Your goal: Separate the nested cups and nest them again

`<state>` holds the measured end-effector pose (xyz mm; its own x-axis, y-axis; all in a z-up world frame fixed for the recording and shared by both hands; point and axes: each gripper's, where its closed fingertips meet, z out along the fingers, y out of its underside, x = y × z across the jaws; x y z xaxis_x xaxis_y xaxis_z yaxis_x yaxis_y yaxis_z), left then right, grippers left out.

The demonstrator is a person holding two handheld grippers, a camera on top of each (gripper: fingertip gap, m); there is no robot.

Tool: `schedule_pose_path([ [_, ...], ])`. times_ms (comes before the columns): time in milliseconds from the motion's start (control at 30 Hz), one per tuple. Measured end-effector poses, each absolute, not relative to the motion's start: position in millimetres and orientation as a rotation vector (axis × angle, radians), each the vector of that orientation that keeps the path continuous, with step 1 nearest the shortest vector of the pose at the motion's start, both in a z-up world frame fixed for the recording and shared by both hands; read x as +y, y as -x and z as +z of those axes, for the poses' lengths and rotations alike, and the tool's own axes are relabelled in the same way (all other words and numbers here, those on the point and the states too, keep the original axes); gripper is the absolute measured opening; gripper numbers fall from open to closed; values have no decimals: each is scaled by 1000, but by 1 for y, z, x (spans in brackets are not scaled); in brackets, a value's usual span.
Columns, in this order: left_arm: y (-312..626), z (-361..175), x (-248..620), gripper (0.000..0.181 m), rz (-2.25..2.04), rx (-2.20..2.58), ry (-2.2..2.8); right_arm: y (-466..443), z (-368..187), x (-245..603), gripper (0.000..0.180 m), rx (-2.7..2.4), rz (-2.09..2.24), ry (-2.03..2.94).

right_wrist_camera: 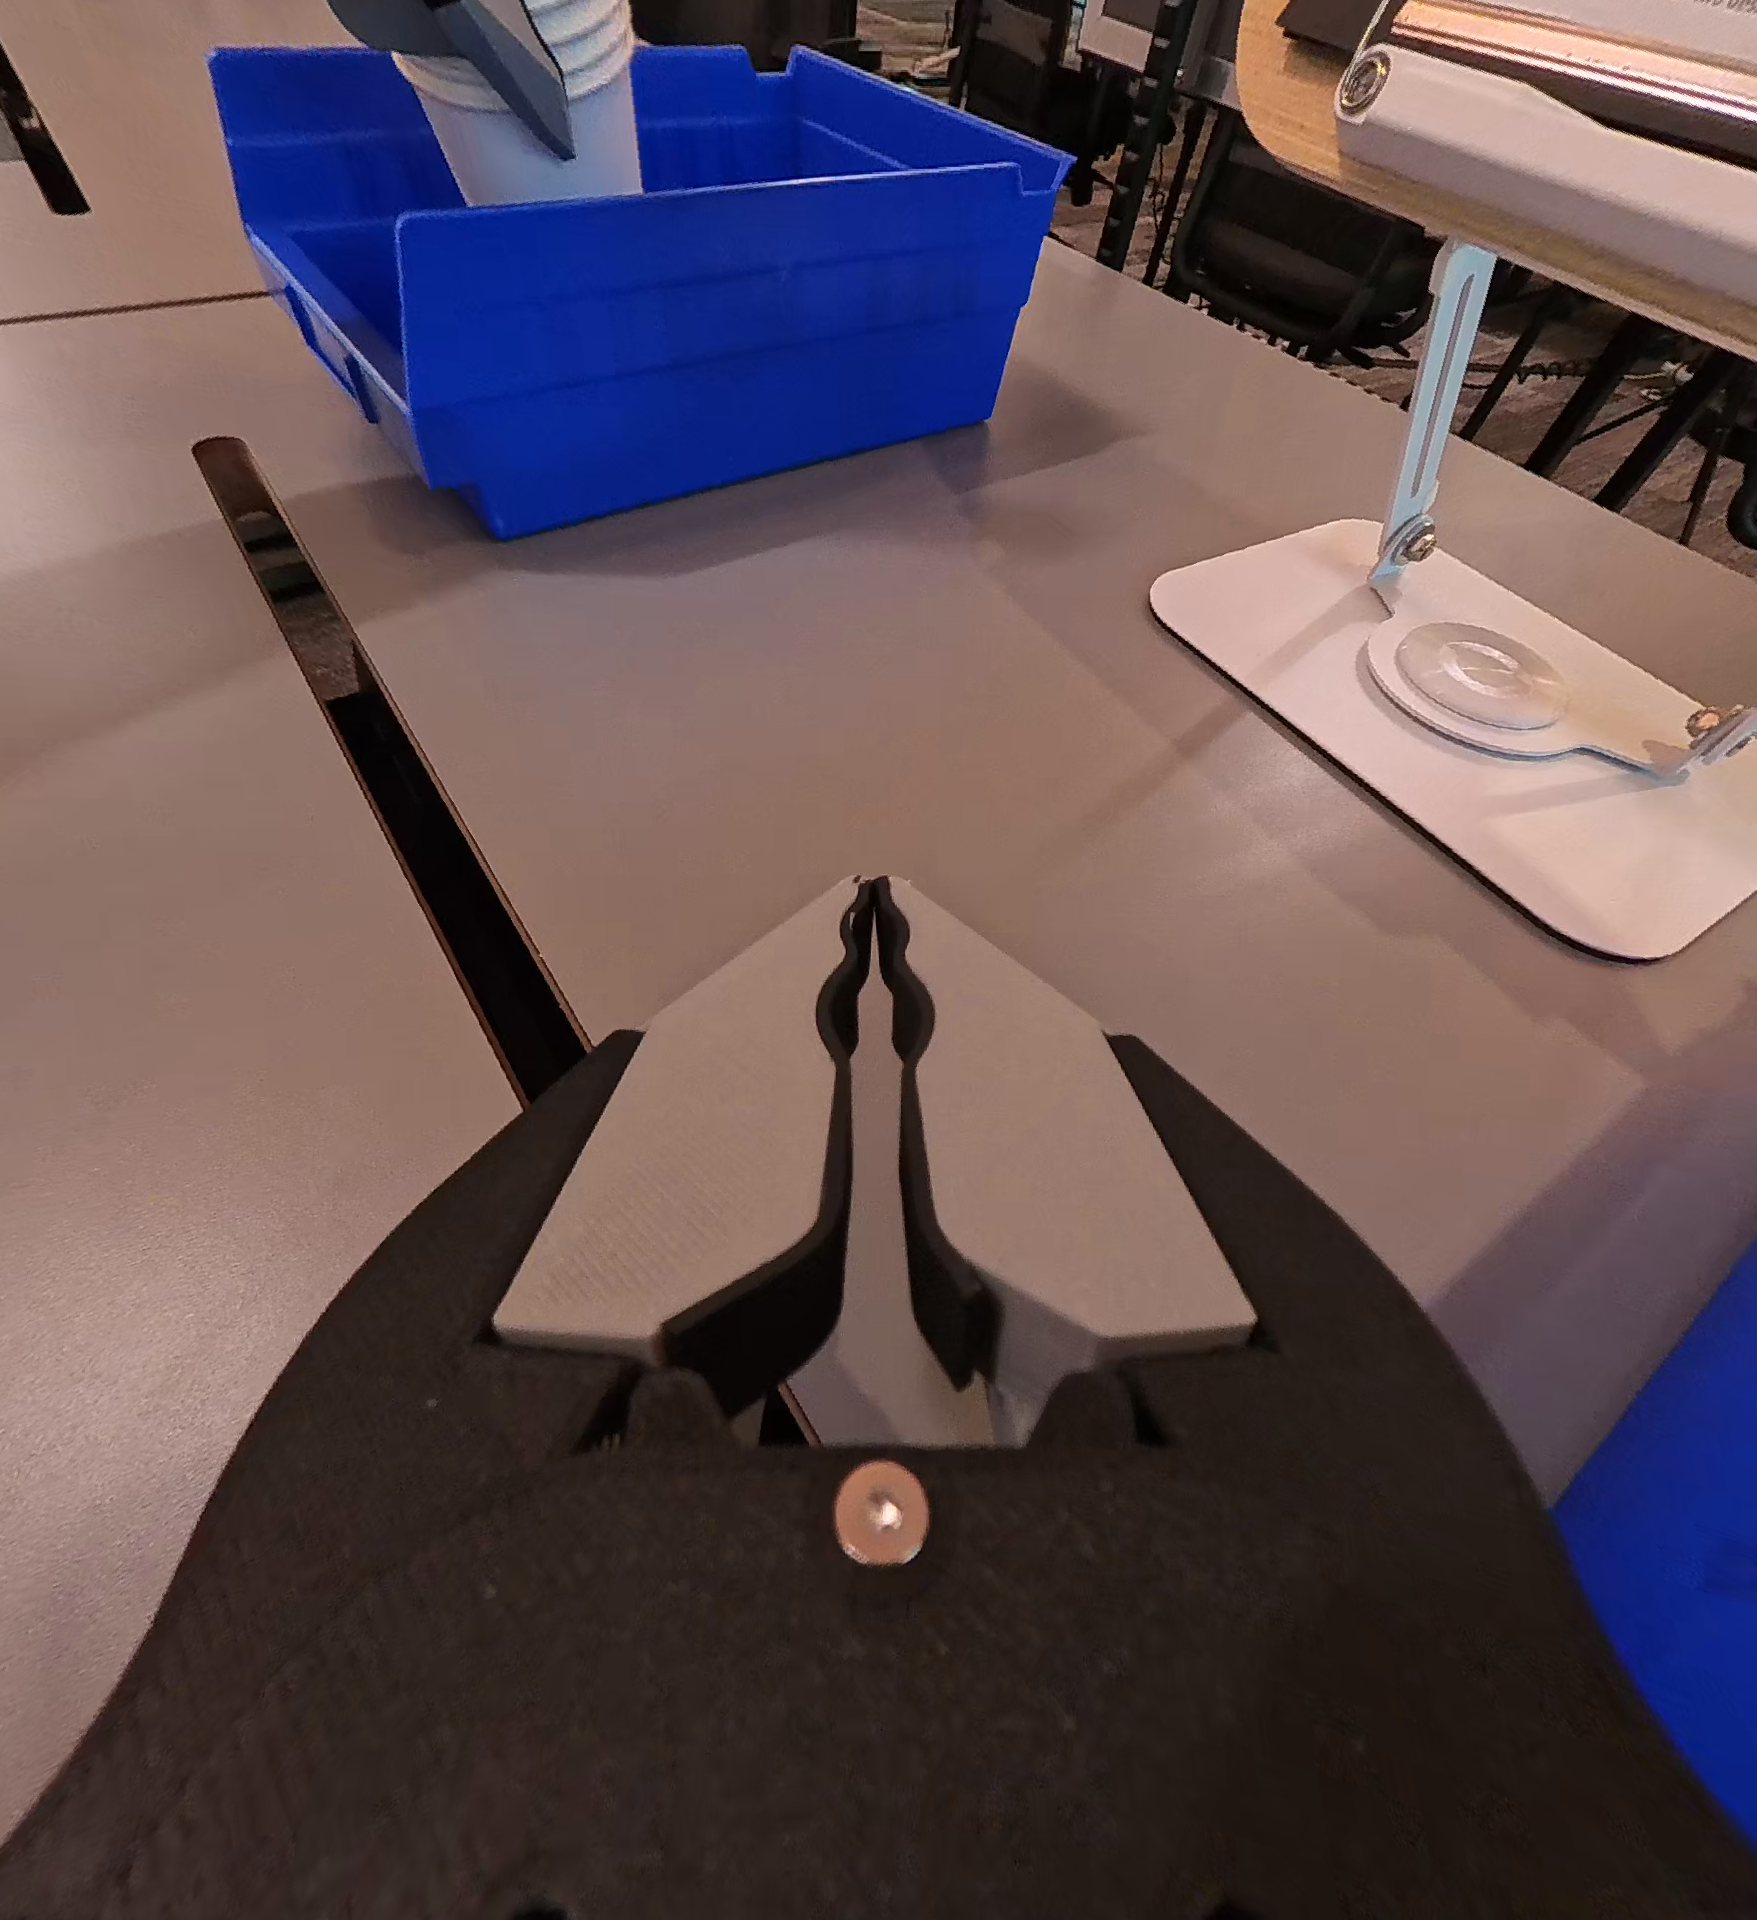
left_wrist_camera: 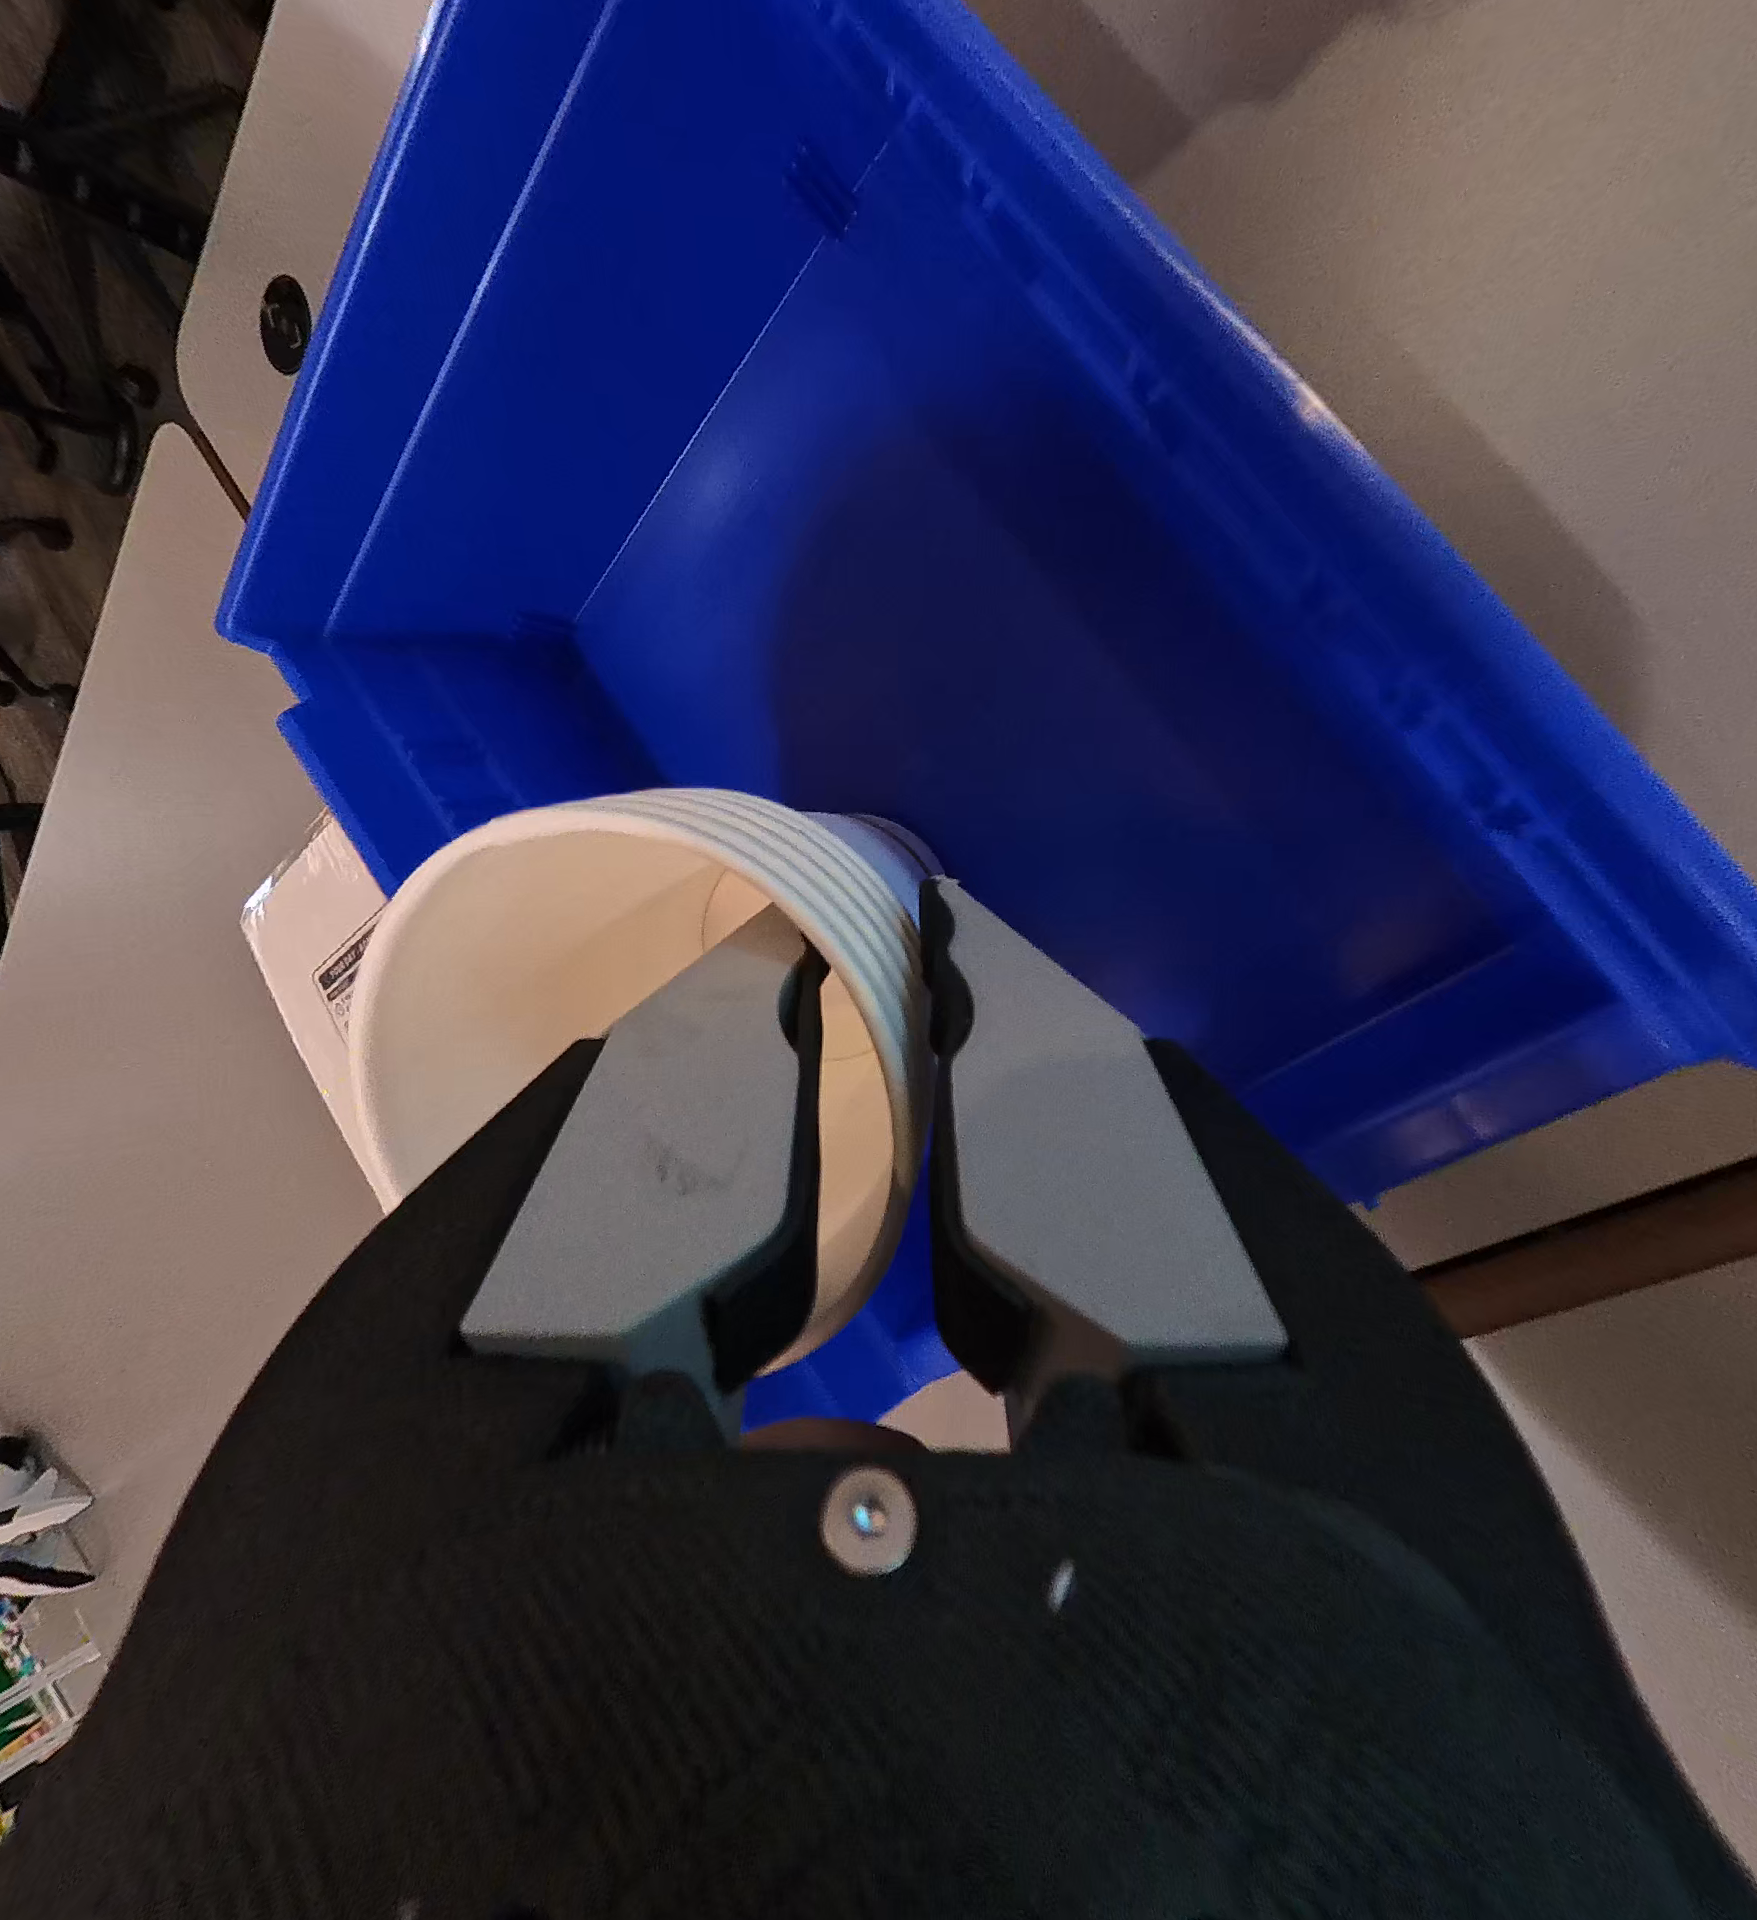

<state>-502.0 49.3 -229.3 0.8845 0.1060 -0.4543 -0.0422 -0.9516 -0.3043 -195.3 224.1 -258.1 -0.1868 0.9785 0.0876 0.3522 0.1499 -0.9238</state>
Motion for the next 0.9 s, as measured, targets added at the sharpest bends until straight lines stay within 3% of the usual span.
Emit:
schedule_pose_path([
  [900,450,-113,75,14,865,96,2541,194,-253,227,0,-1637,1052,1293],
])
